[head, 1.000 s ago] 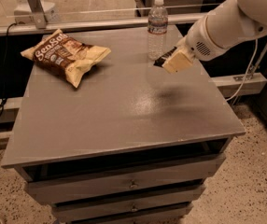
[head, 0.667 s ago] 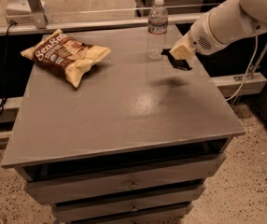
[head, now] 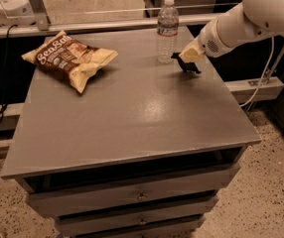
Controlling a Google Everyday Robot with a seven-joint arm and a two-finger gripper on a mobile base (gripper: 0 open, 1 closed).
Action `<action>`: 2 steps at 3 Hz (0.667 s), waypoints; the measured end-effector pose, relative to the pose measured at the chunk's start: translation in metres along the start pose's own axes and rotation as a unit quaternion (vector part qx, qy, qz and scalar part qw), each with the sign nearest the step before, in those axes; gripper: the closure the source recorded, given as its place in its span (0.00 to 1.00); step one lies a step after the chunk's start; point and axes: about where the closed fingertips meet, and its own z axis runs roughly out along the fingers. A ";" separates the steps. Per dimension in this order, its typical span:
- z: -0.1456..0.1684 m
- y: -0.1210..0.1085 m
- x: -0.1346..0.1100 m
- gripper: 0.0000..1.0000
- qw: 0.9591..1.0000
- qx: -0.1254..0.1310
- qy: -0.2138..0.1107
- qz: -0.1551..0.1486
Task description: Move rxbar chocolate near water bottle
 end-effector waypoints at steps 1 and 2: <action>0.016 -0.012 0.003 1.00 1.000 0.006 -0.008 -0.001; 0.035 -0.016 0.007 1.00 1.000 0.001 -0.019 -0.002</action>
Offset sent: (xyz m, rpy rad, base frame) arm 0.0397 -0.0014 -0.0286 0.0371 -0.0492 0.0168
